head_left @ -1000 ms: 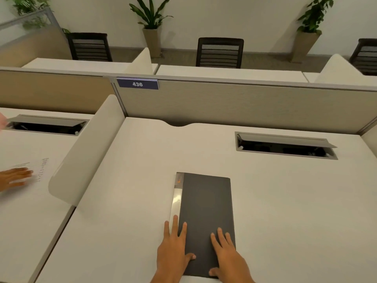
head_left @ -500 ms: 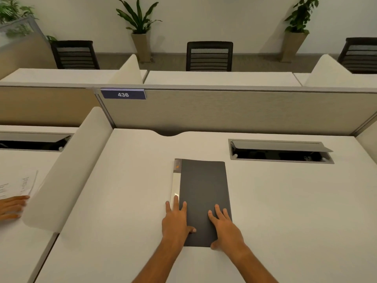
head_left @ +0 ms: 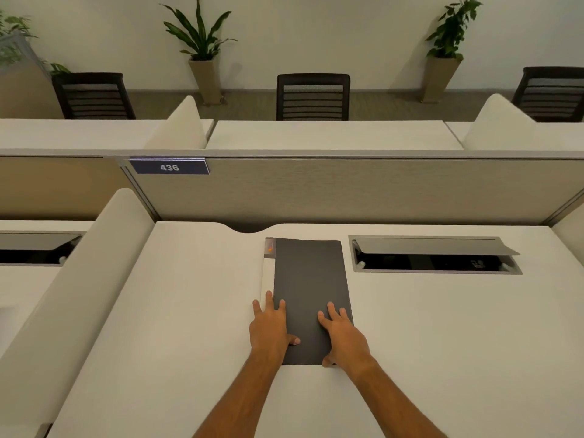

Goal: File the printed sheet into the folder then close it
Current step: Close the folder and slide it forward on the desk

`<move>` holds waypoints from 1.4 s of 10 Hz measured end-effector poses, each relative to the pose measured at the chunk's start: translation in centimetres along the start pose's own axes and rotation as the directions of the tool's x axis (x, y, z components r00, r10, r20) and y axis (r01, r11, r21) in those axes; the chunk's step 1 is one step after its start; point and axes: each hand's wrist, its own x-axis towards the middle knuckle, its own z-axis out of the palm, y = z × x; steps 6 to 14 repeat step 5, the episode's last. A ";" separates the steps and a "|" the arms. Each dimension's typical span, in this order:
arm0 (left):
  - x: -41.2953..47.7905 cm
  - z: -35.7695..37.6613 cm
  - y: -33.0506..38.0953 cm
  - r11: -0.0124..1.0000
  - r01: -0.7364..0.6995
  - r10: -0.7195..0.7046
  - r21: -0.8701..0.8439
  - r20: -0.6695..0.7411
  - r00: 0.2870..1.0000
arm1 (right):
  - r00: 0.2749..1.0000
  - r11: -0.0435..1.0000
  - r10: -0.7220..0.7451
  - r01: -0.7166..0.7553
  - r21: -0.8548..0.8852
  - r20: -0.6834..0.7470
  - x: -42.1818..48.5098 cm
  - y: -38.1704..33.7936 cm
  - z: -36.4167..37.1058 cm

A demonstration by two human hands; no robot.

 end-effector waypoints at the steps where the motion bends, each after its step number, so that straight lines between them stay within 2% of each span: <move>1: 1.4 -0.4 0.2 1.000 -0.003 0.003 0.004 -0.006 1.000 | 1.000 1.000 0.009 -0.009 0.010 -0.009 1.2 0.2 -0.4; 3: 2.1 -1.0 0.7 1.000 0.013 -0.013 0.003 0.004 1.000 | 1.000 1.000 0.016 -0.016 0.004 -0.013 1.8 -0.2 -1.2; 5: 0.8 -3.0 0.3 0.997 0.001 0.002 -0.073 0.046 0.999 | 0.998 0.999 -0.006 0.009 -0.047 0.063 0.8 -0.9 -3.4; 14: 0.8 -3.0 0.3 0.997 0.001 0.002 -0.073 0.046 0.999 | 0.998 0.999 -0.006 0.009 -0.047 0.063 0.8 -0.9 -3.4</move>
